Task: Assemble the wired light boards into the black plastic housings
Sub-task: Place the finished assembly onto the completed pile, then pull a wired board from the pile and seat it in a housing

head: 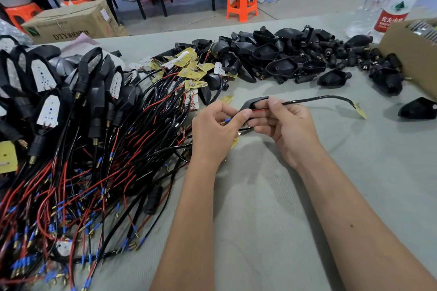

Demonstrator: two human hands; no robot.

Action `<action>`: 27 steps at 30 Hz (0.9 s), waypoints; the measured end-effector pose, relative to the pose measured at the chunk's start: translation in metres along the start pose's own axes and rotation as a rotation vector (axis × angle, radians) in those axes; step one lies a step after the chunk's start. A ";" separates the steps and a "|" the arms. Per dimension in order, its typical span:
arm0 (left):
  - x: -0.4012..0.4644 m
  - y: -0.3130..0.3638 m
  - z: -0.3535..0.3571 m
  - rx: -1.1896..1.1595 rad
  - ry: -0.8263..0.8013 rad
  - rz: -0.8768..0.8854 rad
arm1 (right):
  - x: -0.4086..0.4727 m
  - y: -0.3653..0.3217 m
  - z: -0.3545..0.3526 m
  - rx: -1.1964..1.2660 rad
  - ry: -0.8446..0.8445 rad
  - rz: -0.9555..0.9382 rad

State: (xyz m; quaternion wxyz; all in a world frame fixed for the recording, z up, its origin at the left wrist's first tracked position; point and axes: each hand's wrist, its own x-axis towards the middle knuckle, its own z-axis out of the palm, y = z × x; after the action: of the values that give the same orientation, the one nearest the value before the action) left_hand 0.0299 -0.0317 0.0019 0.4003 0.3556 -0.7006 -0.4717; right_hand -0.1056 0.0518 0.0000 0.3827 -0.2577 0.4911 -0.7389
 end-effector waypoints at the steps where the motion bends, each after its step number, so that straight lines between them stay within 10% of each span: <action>1: 0.000 0.001 0.000 -0.014 0.000 0.000 | 0.001 0.001 0.000 0.000 0.038 0.000; 12: -0.001 0.010 -0.004 -0.427 -0.013 -0.096 | 0.002 0.011 0.000 -0.585 0.504 -0.155; 20: -0.002 0.010 -0.011 -0.445 -0.082 -0.166 | 0.002 0.003 0.003 0.084 0.092 0.054; 27: 0.003 0.013 -0.017 -0.543 0.088 -0.188 | 0.002 0.009 -0.003 -0.801 0.000 -0.242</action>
State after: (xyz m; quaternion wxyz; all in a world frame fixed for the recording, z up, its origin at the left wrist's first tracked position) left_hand 0.0419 -0.0368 0.0187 0.4653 0.3187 -0.4945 -0.6613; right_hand -0.1065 0.0496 -0.0091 0.1626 -0.4423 0.7056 -0.5292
